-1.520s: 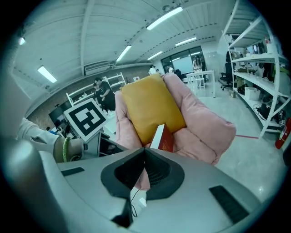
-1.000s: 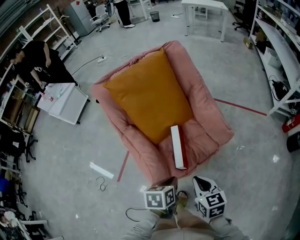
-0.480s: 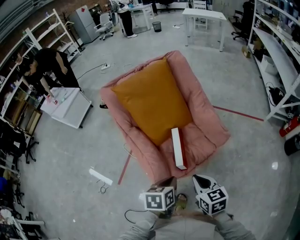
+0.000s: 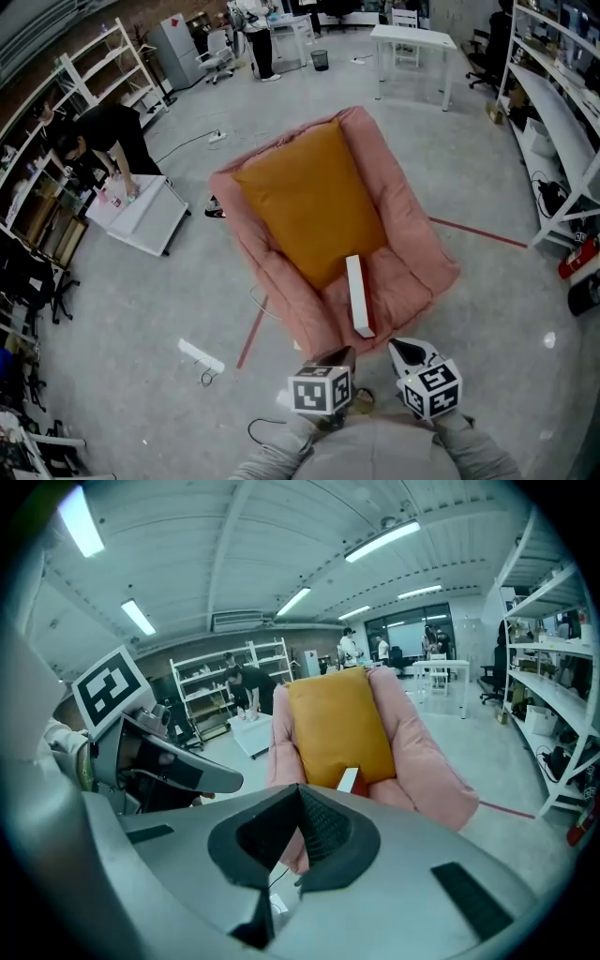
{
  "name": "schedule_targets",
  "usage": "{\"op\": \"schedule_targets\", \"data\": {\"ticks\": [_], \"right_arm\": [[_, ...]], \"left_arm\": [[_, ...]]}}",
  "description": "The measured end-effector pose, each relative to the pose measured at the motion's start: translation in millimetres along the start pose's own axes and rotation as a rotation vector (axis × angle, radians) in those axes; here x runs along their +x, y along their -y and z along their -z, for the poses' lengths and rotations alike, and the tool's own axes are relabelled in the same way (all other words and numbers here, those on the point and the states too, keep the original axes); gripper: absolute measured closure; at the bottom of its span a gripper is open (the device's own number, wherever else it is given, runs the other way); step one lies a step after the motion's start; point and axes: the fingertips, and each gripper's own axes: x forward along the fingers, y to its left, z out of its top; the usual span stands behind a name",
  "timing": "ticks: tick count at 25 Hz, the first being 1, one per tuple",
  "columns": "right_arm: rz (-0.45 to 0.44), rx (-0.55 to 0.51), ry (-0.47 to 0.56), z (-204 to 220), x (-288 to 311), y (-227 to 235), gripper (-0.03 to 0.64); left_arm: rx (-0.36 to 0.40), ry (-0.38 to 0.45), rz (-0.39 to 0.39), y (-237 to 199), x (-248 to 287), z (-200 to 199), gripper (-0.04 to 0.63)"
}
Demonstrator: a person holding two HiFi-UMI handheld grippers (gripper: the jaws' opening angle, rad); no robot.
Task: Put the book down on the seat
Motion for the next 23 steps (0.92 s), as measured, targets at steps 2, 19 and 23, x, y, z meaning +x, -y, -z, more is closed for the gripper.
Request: {"op": "schedule_targets", "data": {"ticks": [2, 19, 23], "right_arm": [[0.004, -0.005, 0.001, -0.8, -0.9, 0.5, 0.612], [-0.003, -0.042, -0.006, -0.8, -2.1, -3.6, 0.612], [-0.011, -0.048, -0.011, 1.5, -1.0, -9.9, 0.612]], "left_arm": [[0.007, 0.005, 0.001, 0.9, 0.5, -2.3, 0.589], [0.039, 0.007, 0.013, 9.4, 2.9, -6.5, 0.589], [0.032, 0.009, 0.010, 6.2, -0.4, -4.0, 0.589]]}}
